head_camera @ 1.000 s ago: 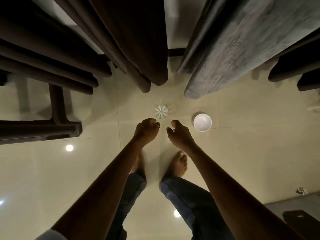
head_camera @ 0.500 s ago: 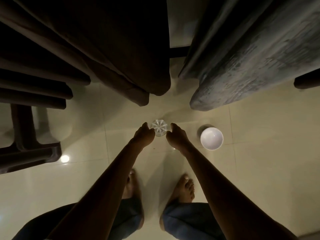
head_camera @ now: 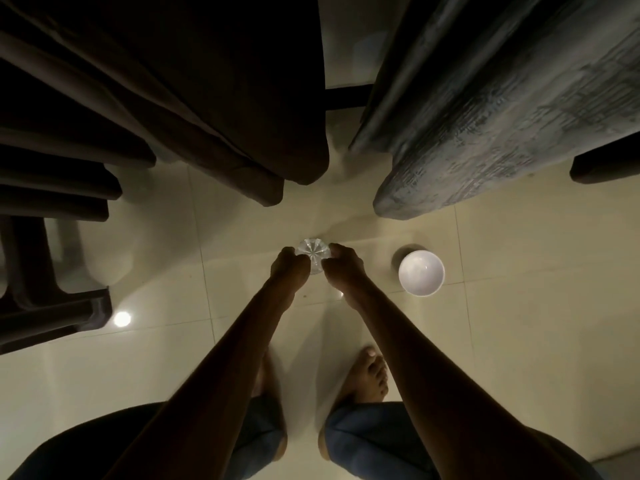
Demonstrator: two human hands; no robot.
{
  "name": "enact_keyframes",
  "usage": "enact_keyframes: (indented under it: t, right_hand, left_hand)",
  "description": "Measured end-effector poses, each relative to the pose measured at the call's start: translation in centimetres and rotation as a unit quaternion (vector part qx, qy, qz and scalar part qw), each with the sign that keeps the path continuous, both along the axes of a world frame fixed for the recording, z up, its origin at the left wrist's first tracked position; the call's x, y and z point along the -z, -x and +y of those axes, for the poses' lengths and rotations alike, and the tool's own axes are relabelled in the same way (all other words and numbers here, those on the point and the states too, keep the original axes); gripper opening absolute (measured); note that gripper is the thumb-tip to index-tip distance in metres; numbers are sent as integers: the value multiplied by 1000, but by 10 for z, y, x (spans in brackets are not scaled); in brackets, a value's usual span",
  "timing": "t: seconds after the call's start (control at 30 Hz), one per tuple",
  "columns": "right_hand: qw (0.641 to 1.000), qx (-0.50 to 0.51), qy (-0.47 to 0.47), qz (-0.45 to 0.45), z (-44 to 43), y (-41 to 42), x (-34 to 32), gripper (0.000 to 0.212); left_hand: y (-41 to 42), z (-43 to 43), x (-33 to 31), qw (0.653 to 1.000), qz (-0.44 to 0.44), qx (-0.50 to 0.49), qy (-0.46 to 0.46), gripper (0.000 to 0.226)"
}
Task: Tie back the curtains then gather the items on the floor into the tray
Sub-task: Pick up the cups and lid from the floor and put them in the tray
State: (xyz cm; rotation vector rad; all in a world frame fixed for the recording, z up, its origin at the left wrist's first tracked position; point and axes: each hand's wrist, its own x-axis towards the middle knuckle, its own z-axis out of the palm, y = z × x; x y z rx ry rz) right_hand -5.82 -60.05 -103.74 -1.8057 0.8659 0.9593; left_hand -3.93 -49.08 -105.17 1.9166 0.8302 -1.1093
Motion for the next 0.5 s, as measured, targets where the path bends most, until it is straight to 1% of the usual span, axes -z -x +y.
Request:
enact_keyframes:
  t: [0.13, 0.2, 0.27, 0.3, 0.37, 0.43, 0.5]
  right_hand:
    - [994, 39, 69, -74, 8, 14, -28, 35]
    - [988, 48, 98, -110, 9, 21, -47, 31]
    - [983, 62, 117, -124, 8, 28, -67, 31]
    - [982, 62, 123, -130, 7, 33, -80, 34]
    - [979, 47, 140, -141, 7, 41, -104, 36]
    - [977, 54, 144, -151, 8, 47, -133, 26]
    - [973, 71, 141, -170, 11, 50, -172, 31]
  left_hand:
    - [15, 2, -25, 995, -89, -3, -48, 24]
    - [22, 4, -46, 989, -130, -33, -62, 27]
    - [30, 8, -70, 985, -148, -69, -52, 27]
    - [33, 9, -83, 984, -152, -78, -45, 27]
    - [37, 9, -114, 983, -162, -73, -37, 28]
    - [40, 11, -149, 982, -176, -60, -36, 30]
    - [44, 13, -185, 981, -185, -59, -29, 30]
